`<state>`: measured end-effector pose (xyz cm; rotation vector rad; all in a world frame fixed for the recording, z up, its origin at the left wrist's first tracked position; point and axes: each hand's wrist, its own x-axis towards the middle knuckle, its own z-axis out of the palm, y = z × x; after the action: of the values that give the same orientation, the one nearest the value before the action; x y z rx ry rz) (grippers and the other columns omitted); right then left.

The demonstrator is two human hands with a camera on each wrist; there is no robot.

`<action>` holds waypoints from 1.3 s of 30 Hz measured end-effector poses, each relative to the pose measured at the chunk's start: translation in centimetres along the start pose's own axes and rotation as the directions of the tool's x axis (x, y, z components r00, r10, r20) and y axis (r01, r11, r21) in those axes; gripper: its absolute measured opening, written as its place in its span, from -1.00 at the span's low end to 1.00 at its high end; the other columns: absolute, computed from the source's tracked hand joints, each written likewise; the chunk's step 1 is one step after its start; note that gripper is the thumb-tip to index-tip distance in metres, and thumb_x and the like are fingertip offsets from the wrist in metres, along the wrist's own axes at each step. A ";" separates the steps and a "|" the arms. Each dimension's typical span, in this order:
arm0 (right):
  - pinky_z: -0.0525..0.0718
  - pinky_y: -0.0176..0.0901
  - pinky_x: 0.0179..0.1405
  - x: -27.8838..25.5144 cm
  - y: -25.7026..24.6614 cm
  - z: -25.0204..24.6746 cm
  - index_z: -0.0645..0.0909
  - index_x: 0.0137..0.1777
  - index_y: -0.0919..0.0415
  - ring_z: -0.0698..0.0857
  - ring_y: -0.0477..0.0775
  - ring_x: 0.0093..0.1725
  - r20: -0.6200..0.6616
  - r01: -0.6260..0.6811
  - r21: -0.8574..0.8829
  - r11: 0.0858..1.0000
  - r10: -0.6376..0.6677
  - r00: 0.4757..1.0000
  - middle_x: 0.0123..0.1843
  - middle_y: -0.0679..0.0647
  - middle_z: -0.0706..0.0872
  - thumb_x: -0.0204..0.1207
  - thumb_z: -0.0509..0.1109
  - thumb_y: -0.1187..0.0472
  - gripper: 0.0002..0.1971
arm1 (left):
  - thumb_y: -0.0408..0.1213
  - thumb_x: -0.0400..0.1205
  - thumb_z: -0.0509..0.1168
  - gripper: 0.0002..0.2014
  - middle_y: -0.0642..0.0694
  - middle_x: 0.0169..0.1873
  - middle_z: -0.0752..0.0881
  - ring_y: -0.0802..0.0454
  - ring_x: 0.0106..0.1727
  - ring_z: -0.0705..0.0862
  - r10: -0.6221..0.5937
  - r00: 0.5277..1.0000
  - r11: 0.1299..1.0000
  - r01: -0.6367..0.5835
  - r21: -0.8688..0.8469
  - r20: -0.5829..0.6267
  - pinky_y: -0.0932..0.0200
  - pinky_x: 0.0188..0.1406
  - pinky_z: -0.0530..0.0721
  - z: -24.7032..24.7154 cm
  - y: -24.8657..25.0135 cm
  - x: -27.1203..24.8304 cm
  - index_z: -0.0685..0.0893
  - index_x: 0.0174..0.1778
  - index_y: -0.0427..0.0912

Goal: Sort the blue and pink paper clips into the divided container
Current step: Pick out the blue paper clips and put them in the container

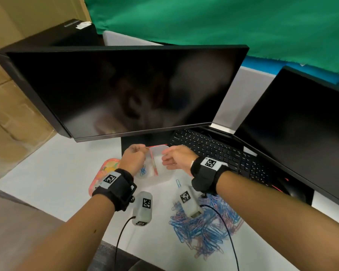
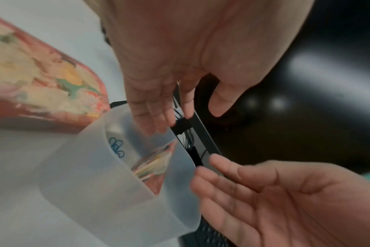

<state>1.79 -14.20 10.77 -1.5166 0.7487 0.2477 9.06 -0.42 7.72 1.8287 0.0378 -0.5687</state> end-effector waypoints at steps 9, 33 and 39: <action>0.56 -0.27 -0.12 -6.5 12.4 -8.3 0.56 -0.31 -0.01 0.55 -0.24 -0.31 -0.093 0.049 -0.569 0.821 -0.123 0.988 -0.35 -0.17 0.57 0.58 0.27 0.29 -0.74 | -0.35 0.50 0.31 -0.81 0.12 -0.32 0.73 0.29 -0.35 0.60 0.216 0.802 0.708 -0.522 0.476 0.557 0.41 -0.25 0.52 4.4 -4.5 -4.1 0.66 -0.33 0.06; 0.56 -0.22 0.08 -11.2 22.5 -7.8 0.57 0.11 0.12 0.57 0.00 0.04 -0.103 0.085 -0.763 0.641 -0.251 0.963 0.00 -0.05 0.56 0.56 0.24 0.27 -0.82 | -0.21 0.56 0.22 -0.93 0.08 -0.19 0.60 0.04 -0.14 0.58 0.077 0.708 0.400 -0.667 0.629 0.702 0.21 -0.12 0.54 5.2 -11.3 -6.9 0.53 -0.24 0.03; 0.55 -0.26 0.06 -11.5 23.1 -8.9 0.57 0.16 0.12 0.57 -0.02 0.01 -0.099 0.075 -0.778 0.624 -0.240 0.966 0.03 -0.04 0.58 0.56 0.21 0.31 -0.77 | -0.29 0.55 0.26 -0.87 0.15 -0.36 0.62 0.13 -0.31 0.58 0.109 0.703 0.499 -0.650 0.573 0.702 0.33 -0.20 0.55 4.5 -11.2 -6.8 0.62 -0.14 0.07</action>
<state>-22.97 -17.34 -0.14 -2.4597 0.6815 0.3098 -1.93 1.01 -0.52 2.3043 -1.2787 -0.8686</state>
